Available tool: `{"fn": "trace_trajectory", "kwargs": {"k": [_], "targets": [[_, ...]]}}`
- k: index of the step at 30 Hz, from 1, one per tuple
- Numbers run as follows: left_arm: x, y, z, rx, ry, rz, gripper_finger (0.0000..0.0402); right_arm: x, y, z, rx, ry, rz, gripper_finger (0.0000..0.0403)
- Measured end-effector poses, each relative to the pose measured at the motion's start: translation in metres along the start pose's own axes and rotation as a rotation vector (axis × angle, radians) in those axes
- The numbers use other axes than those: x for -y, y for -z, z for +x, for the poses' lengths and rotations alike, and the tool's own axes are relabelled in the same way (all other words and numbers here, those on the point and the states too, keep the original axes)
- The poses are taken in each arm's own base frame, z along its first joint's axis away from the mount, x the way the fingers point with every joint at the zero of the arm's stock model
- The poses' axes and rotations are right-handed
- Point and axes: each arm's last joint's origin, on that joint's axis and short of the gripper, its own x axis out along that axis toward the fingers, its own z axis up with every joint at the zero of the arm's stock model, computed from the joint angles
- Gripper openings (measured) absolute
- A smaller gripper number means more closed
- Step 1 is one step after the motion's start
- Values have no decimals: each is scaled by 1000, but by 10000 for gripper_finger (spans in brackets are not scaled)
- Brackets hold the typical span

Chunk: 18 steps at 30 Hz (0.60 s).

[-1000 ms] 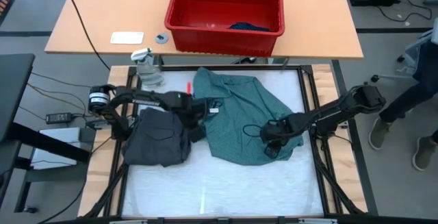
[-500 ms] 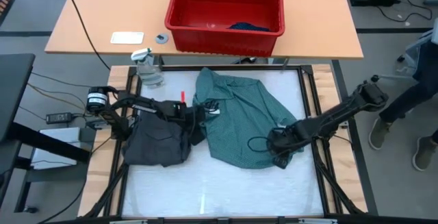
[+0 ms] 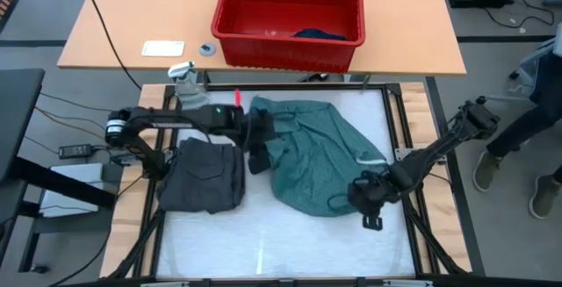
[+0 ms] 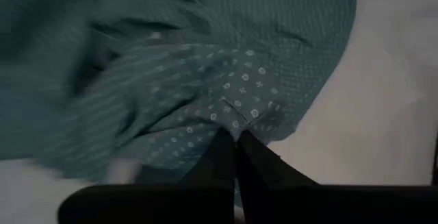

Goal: Fold Laundry from Bin
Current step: Fold the green polo shirt on the table

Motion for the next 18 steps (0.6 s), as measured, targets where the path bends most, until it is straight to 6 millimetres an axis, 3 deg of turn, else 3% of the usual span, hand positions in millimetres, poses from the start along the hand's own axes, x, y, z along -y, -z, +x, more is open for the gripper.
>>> {"fn": "trace_trajectory", "kwargs": {"k": [4, 7, 18], "targets": [[-7, -5, -16, -28, -35, -36, 2, -3, 3, 20, 84, 89, -64, 131], [-8, 2, -21, -109, -54, -62, 1, -6, 4, 36, 92, 43, -59, 141], [1, 20, -23, -274, -88, -72, 0, -7, 17, 77, 38, 123, -40, 175]]}}
